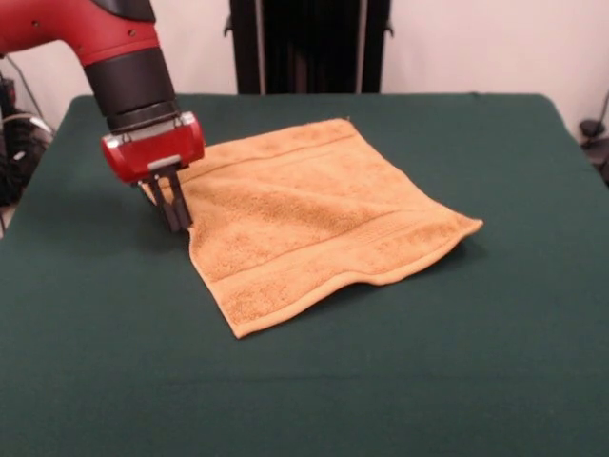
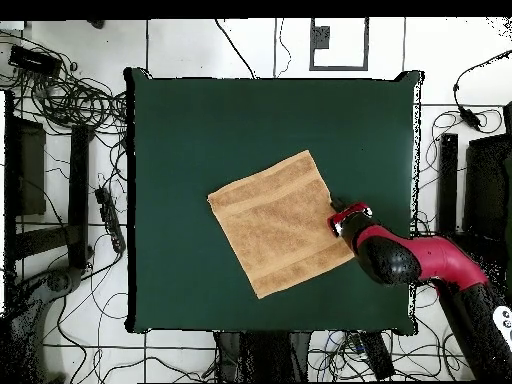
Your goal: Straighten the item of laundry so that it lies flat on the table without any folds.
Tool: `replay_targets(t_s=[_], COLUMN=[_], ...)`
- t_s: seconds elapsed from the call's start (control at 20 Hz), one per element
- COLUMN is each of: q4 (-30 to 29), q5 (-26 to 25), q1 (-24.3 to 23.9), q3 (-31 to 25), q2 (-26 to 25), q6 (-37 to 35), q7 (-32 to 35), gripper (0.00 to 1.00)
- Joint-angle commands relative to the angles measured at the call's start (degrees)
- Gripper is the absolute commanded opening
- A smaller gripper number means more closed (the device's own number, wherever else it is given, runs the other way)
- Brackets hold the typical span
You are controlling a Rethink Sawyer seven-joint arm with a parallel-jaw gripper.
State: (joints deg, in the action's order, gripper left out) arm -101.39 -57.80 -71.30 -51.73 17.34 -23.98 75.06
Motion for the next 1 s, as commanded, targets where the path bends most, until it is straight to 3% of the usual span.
replay_targets(t_s=[0.05, 0.5, 0.65, 1.0], q4=[-4.53, 0.76, 1.78, 8.65], q5=[0.2, -5.38, -4.45, -3.96], q1=[5.92, 13.87, 13.91, 17.23], q3=[-3.43, 3.06, 2.87, 4.25], q2=[5.89, 6.04, 6.06, 0.09], q6=[-2.91, 0.24, -1.04, -1.67], q7=[-8.31, -2.38, -3.43, -3.86], gripper=[0.0, 0.0, 0.0, 0.0])
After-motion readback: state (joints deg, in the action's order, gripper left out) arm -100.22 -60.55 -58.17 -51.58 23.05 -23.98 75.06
